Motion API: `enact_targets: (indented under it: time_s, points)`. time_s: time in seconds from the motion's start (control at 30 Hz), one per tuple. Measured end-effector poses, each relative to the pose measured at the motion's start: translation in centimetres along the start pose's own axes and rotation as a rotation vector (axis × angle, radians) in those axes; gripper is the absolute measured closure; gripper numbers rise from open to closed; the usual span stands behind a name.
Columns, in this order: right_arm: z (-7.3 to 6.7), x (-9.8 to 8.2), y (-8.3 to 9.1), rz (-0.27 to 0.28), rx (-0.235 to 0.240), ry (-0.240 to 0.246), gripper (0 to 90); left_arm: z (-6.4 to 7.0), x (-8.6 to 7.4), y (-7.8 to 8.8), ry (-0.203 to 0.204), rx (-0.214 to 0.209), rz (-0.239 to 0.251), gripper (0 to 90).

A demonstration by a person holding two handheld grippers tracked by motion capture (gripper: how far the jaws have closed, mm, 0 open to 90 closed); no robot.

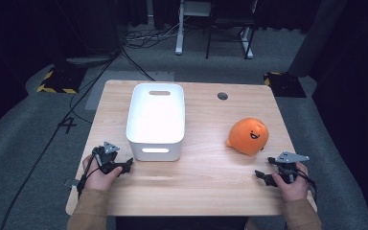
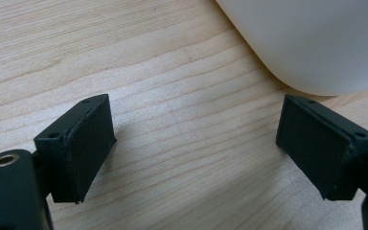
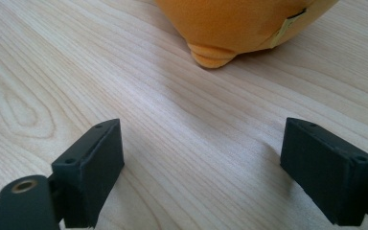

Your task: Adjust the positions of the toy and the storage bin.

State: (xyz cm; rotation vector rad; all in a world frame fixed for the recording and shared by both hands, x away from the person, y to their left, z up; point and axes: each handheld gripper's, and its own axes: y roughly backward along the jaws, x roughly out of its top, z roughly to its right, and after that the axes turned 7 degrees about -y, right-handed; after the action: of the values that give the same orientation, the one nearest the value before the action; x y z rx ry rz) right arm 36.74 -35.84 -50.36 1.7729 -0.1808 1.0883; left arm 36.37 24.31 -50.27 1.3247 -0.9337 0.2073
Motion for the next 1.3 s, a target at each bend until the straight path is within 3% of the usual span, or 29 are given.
enact_targets:
  time_s: [0.27,0.67,0.97,1.03,1.1,1.3]
  points:
    - [0.1,0.0,0.0,0.002,-0.004,0.0,15.1,-0.1,0.3,1.2,-0.055,-0.052,-0.06,21.4]
    - [0.1,0.0,0.0,0.001,-0.007,0.002,15.1,-0.7,2.1,5.2,-0.038,-0.085,-0.009,22.2]
    - [0.1,0.0,0.0,0.001,-0.008,0.003,15.0,0.0,3.6,7.5,-0.046,-0.114,0.082,21.6]
    - [0.1,0.0,0.0,0.001,-0.008,0.003,15.0,0.3,4.0,8.0,-0.054,-0.098,0.091,21.6]
    - [0.1,0.0,-0.1,0.002,-0.008,-0.001,15.0,0.8,4.5,8.8,-0.094,-0.084,0.092,21.1]
    - [0.1,0.0,0.0,0.001,-0.007,0.0,15.1,1.2,5.3,10.1,-0.096,-0.094,0.142,21.1]
